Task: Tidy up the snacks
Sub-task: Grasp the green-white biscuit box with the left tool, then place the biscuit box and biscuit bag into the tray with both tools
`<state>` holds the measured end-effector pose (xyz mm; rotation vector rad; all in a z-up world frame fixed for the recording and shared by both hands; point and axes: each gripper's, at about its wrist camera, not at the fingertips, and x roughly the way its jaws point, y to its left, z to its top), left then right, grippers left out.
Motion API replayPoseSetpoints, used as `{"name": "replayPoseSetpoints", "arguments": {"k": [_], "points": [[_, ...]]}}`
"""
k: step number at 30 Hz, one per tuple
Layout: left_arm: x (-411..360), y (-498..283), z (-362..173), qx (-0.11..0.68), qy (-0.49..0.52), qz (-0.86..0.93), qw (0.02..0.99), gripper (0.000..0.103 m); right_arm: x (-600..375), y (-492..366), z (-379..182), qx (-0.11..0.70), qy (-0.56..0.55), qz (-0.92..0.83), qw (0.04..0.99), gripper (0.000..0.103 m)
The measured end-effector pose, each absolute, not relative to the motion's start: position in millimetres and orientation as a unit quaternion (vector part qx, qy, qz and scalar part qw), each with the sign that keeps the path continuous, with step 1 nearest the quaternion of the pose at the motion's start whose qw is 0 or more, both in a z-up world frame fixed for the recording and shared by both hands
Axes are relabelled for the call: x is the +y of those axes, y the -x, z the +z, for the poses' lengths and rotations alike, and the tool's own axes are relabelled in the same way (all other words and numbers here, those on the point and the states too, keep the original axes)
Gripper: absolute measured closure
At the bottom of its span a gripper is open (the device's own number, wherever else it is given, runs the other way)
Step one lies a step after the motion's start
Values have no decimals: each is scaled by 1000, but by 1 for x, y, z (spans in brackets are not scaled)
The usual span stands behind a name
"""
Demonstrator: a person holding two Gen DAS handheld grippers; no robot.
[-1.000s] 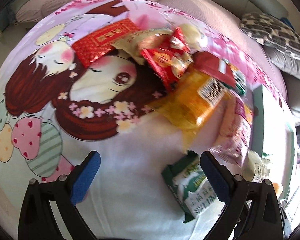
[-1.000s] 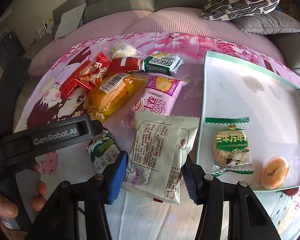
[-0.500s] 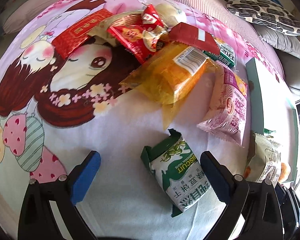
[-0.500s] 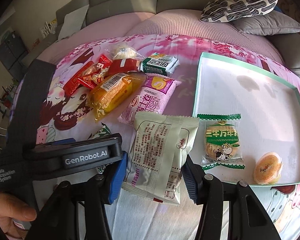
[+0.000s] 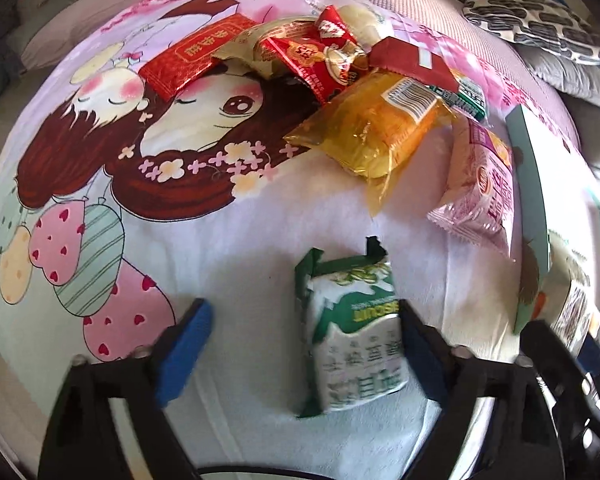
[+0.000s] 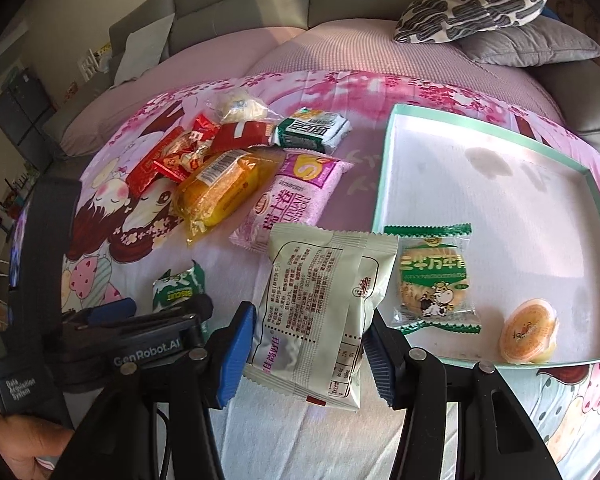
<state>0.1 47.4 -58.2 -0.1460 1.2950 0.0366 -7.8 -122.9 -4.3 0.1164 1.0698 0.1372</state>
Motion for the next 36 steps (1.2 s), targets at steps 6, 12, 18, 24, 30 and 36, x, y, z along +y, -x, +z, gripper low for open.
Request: {"name": "replayPoseSetpoints", "arguments": {"k": [6, 12, 18, 24, 30, 36], "points": [[33, 0, -55, 595, 54, 17, 802, 52, -131, 8, -2, 506, -67, 60, 858, 47], [34, -11, -52, 592, 64, 17, 803, 62, -133, 9, 0, 502, -73, 62, 860, 47], [39, -20, -38, 576, 74, 11, 814, 62, -139, 11, 9, 483, -85, 65, 869, 47], [31, -23, -22, 564, 64, 6, 823, 62, -149, 11, 19, 466, -98, 58, 877, 47], [21, -28, 1, 544, 56, -1, 837, 62, -171, 11, 26, 453, -118, 39, 883, 47], [-24, -41, 35, 511, 30, -55, 857, 62, -225, 12, 28, 437, -164, -29, 884, 47]]}}
